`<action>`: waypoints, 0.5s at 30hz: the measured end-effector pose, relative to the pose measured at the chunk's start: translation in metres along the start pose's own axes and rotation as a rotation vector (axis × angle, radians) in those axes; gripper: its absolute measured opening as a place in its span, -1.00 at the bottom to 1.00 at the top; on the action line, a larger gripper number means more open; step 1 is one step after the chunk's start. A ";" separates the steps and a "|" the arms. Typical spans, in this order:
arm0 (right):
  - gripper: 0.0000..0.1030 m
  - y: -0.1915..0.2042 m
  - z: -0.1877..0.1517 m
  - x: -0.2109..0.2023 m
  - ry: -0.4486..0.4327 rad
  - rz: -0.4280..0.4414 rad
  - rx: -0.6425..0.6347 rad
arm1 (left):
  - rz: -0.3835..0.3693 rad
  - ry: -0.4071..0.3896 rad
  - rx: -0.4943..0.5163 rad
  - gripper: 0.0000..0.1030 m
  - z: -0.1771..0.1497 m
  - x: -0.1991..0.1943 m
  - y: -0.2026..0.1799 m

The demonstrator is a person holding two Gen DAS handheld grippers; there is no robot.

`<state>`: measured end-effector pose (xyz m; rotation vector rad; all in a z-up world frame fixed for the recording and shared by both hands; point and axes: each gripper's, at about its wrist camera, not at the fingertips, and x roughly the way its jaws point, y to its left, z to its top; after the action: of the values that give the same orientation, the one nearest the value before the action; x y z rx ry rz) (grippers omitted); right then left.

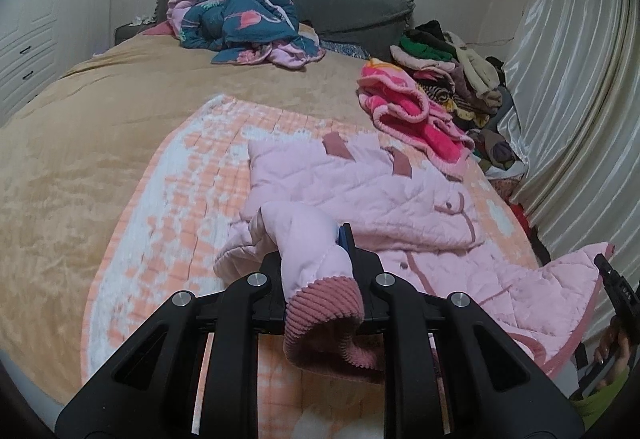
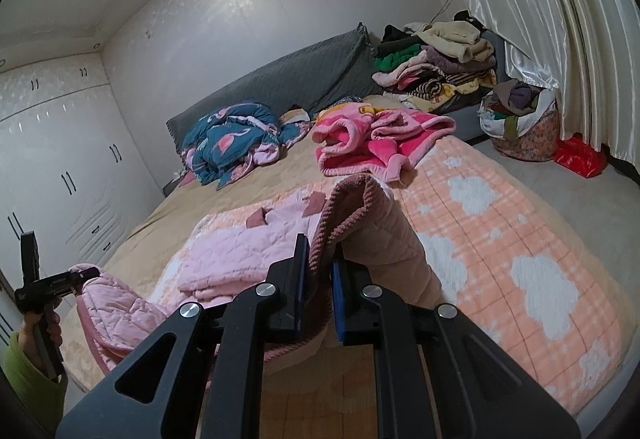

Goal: Fold large clothes

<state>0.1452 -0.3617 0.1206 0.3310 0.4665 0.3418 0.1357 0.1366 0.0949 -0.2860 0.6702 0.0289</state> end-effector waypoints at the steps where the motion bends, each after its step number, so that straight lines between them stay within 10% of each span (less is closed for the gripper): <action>1: -0.80 -0.001 0.004 0.002 -0.002 0.004 0.004 | -0.001 -0.005 0.000 -0.79 0.004 0.000 -0.001; 15: -0.80 0.017 0.056 0.027 -0.016 -0.035 -0.058 | 0.015 -0.065 -0.020 -0.78 0.043 -0.002 -0.005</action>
<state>0.1906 -0.3491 0.1638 0.2685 0.4452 0.3175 0.1603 0.1437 0.1293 -0.2976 0.6073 0.0591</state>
